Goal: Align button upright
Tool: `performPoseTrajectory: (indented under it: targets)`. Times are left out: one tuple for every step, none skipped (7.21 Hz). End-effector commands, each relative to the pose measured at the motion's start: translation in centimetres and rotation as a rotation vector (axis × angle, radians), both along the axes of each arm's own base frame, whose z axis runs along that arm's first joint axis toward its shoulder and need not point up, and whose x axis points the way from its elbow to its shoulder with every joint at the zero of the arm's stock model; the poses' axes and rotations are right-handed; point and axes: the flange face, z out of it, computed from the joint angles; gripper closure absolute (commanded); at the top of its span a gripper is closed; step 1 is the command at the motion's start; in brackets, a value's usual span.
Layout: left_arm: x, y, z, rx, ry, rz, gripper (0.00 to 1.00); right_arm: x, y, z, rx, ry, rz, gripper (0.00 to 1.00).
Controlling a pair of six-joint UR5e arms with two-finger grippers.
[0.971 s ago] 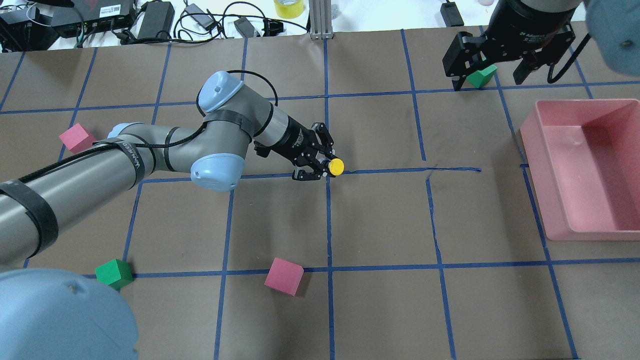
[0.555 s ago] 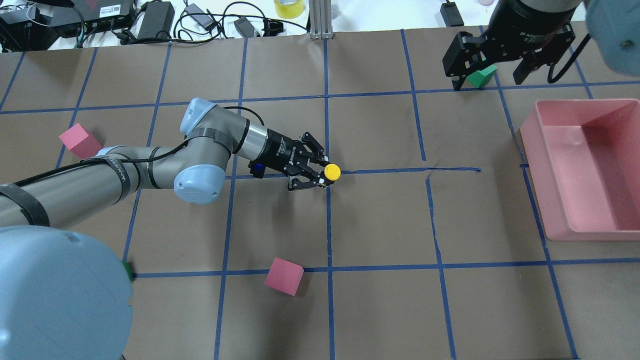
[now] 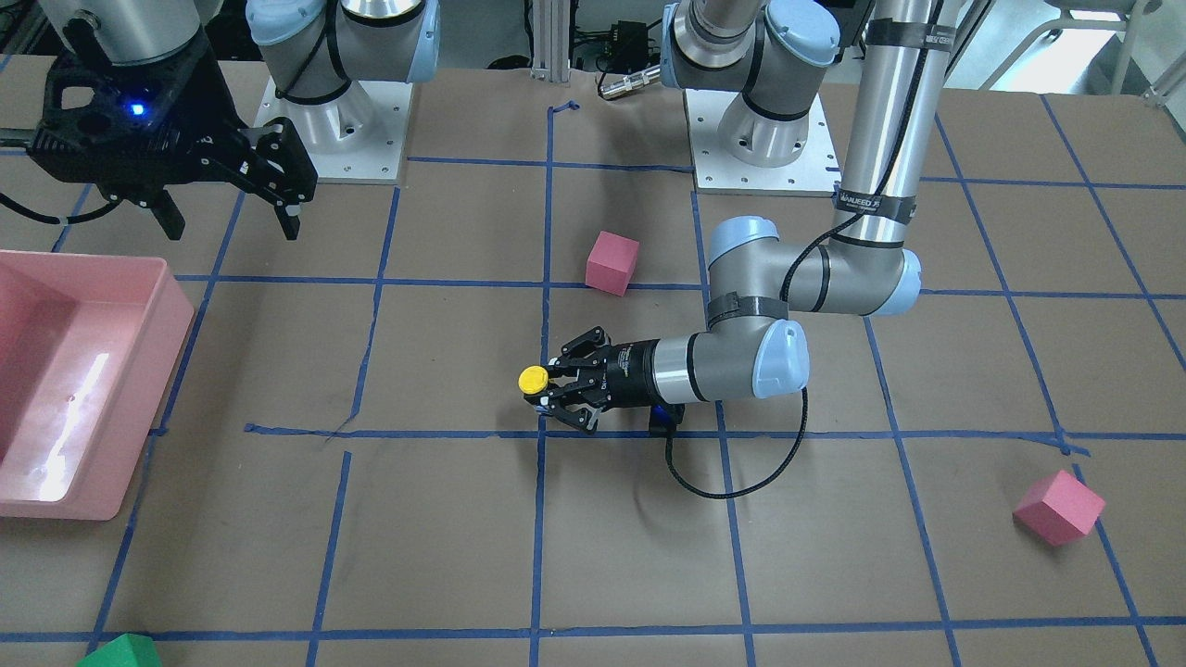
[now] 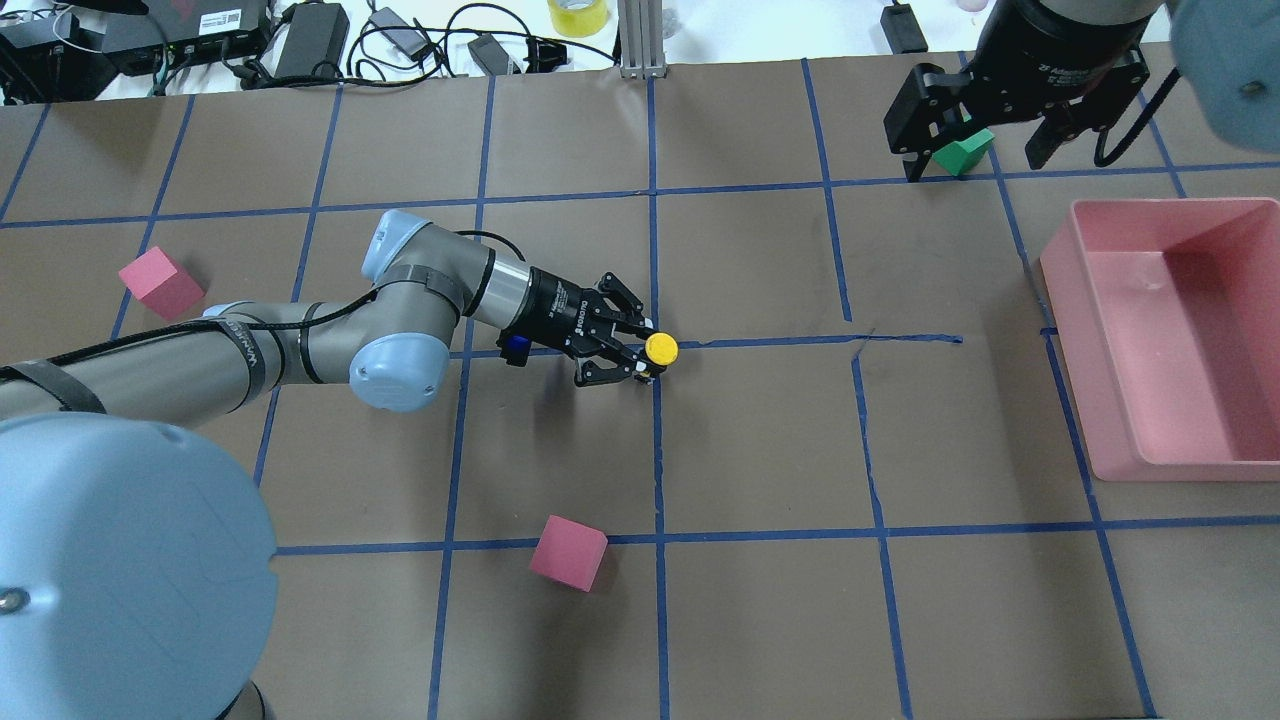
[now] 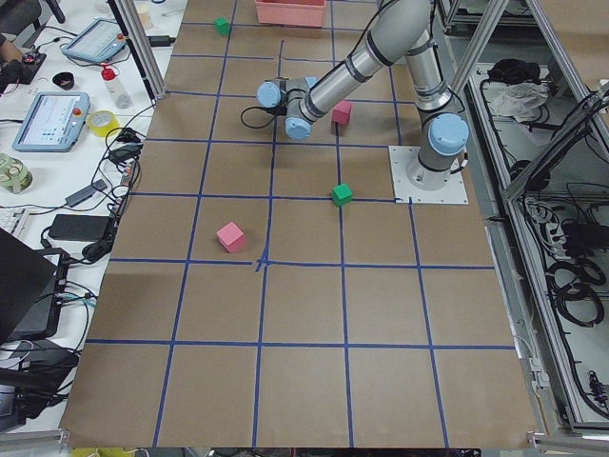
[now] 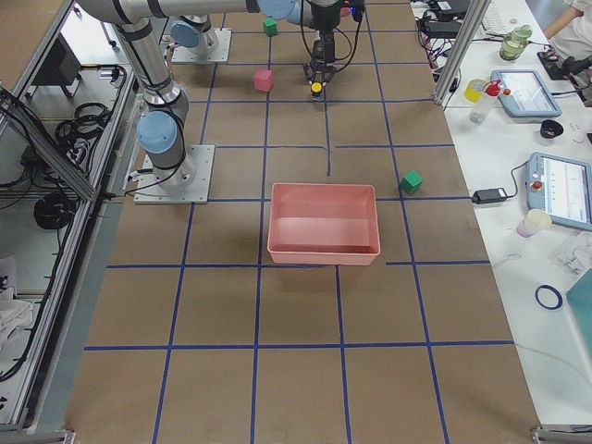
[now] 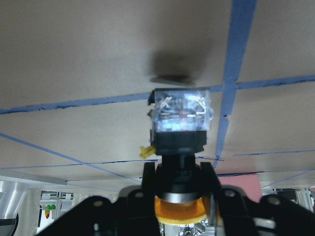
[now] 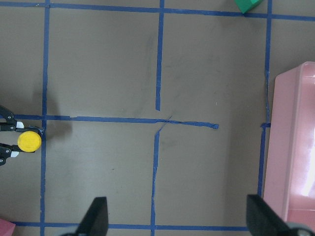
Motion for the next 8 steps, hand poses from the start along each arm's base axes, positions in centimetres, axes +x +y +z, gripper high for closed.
performPoseTrajectory:
  targets:
    - [0.4, -0.2, -0.1, 0.003, -0.002, 0.008, 0.01, -0.1, -0.1, -0.1, 0.003, 0.0, -0.001, 0.0]
    - [0.5, -0.3, -0.1, 0.0, -0.003, 0.008, 0.0, -0.1, -0.1, -0.1, 0.003, 0.0, -0.001, 0.0]
    - [0.6, -0.3, -0.1, 0.003, -0.007, 0.011, 0.0, 0.0, 0.0, 0.0, 0.001, 0.0, 0.0, 0.0]
    - [1.1, -0.7, 0.4, -0.011, -0.006, 0.019, 0.0, -0.1, -0.1, -0.1, 0.003, 0.0, -0.001, 0.0]
    - [2.0, -1.2, 1.2, -0.039, -0.004, 0.028, 0.0, -0.1, 0.0, -0.2, 0.004, 0.0, -0.001, 0.0]
    - [2.5, -1.8, 2.7, -0.077, -0.012, 0.034, 0.0, -0.1, -0.1, -0.1, 0.003, 0.0, -0.001, 0.0]
    - [4.3, -3.1, 4.2, -0.136, -0.161, 0.026, 0.0, -0.1, 0.0, -0.2, 0.004, 0.0, -0.001, 0.0]
    - [5.5, -4.3, 7.5, -0.21, -0.296, 0.023, 0.0, 0.0, 0.0, -0.1, 0.003, 0.0, 0.0, 0.0]
